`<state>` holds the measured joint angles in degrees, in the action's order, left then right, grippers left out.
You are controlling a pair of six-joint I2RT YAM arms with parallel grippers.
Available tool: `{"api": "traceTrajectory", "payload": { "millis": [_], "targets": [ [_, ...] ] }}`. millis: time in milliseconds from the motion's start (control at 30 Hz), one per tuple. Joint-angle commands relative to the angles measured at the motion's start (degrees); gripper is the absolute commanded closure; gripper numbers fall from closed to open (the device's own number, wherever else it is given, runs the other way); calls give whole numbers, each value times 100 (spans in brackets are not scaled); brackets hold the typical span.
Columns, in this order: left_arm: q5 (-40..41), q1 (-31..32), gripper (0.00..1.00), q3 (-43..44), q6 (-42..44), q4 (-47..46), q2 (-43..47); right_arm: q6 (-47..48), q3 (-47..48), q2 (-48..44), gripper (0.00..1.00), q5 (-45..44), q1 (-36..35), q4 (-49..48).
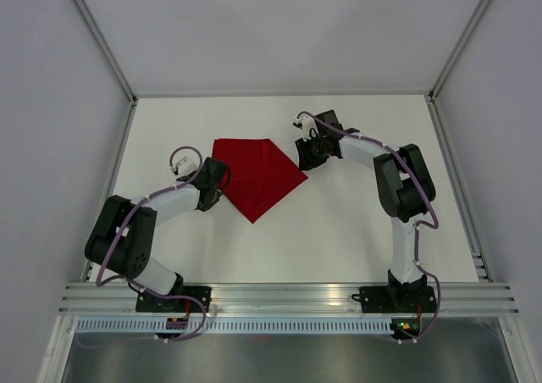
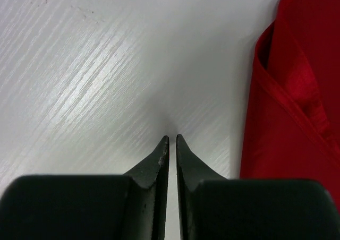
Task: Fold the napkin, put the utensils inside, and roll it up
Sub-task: Adjust the napkin at the center of the board.
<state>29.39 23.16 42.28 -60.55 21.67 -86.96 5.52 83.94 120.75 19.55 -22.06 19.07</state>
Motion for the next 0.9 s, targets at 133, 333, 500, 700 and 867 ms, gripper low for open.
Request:
{"api": "traceTrajectory", "payload": {
  "millis": [133, 333, 500, 700, 867],
  "targets": [
    [-266, -189, 87, 535, 104, -93, -751, 169, -536, -411, 61, -145, -35, -52],
    [-468, -197, 88, 1211, 517, -93, -1296, 274, -1028, -833, 62, -153, -35, -202],
    [-688, -180, 88, 1616, 729, -146, -1569, 336, -1354, -1114, 62, -101, -35, -220],
    [-978, -145, 89, 2169, 1124, -207, -1929, 406, -1714, -1457, 61, -48, -35, -158],
    [-1189, -66, 88, 2548, 1309, -277, -2202, 485, -1899, -1730, 62, -39, -35, 0]
  ]
}}
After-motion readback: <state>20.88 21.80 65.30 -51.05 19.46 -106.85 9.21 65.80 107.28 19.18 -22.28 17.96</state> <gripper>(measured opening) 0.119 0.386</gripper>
